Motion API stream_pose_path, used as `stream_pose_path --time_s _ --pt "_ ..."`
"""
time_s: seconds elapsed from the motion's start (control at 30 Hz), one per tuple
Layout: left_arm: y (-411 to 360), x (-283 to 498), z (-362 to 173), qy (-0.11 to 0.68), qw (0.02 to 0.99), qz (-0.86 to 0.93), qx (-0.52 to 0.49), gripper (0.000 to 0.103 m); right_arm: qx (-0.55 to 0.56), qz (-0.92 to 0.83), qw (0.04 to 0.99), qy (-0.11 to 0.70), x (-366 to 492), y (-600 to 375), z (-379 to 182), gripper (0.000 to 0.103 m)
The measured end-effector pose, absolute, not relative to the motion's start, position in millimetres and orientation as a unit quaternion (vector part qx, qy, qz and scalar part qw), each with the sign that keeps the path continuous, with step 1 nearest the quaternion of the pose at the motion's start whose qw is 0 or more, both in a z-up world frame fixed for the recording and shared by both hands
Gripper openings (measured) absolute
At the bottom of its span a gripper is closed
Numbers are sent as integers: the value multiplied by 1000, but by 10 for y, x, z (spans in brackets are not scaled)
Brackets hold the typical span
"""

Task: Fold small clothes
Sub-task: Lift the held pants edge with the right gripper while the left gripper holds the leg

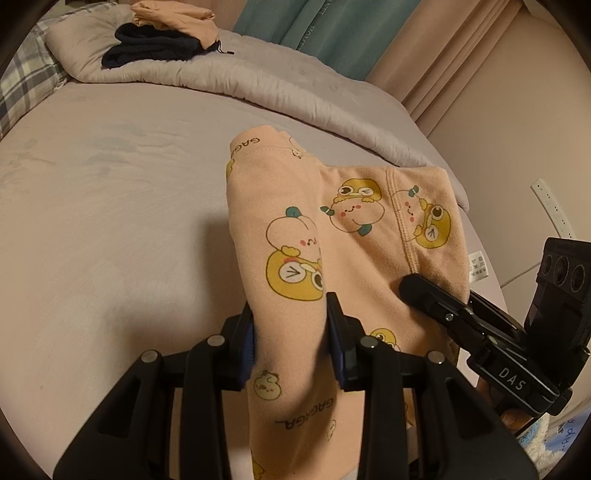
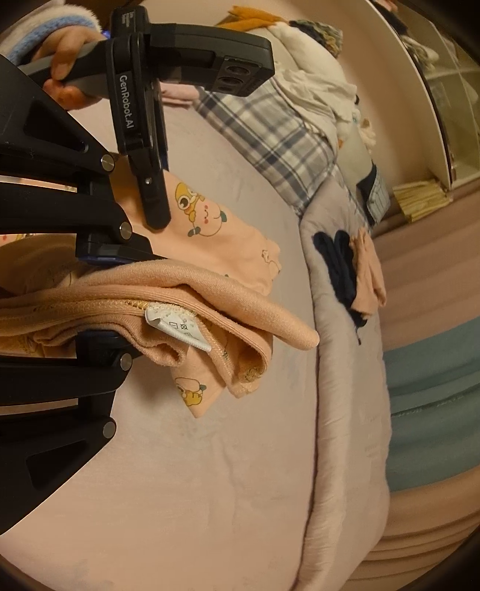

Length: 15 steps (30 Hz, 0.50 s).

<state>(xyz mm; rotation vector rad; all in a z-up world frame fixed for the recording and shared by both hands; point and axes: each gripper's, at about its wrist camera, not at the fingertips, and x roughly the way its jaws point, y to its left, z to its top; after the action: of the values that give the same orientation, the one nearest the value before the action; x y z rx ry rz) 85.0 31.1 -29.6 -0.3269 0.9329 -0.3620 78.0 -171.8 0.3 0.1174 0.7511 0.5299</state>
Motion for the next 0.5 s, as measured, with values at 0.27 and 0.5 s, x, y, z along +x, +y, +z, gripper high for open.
stream_pose_path --time_s 0.27,0.5 --pt "382 636 -182 431 873 -171 -154 33 57 270 896 347 581 -1710 85 27" --pt "389 553 -121 421 879 -172 -146 33 52 273 899 337 463 -1697 136 27"
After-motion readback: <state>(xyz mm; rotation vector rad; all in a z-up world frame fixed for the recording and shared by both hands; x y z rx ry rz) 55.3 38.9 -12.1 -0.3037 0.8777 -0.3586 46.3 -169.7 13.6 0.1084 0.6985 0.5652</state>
